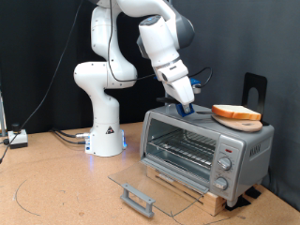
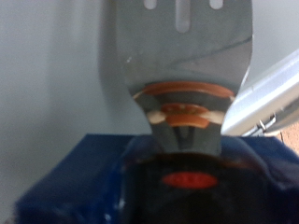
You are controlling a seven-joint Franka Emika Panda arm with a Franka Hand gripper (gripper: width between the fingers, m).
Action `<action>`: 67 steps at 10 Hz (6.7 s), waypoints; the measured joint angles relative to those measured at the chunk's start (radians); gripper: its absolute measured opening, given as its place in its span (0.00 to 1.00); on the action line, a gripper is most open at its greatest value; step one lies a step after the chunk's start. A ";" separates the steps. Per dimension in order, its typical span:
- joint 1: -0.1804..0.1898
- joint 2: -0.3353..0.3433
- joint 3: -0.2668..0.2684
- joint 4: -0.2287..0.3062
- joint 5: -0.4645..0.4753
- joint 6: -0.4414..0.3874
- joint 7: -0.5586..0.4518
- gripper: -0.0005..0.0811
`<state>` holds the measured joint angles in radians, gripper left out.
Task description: Make a piece of toast with the oven
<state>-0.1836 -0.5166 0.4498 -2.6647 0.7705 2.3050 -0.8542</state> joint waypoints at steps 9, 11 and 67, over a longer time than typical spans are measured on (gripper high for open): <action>0.006 0.071 0.119 0.053 0.049 0.067 0.105 0.51; 0.007 0.073 0.118 0.053 0.117 0.098 0.090 0.51; -0.039 0.211 -0.163 -0.165 0.040 0.270 -0.695 0.51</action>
<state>-0.2230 -0.3052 0.2873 -2.8298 0.8110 2.5751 -1.5497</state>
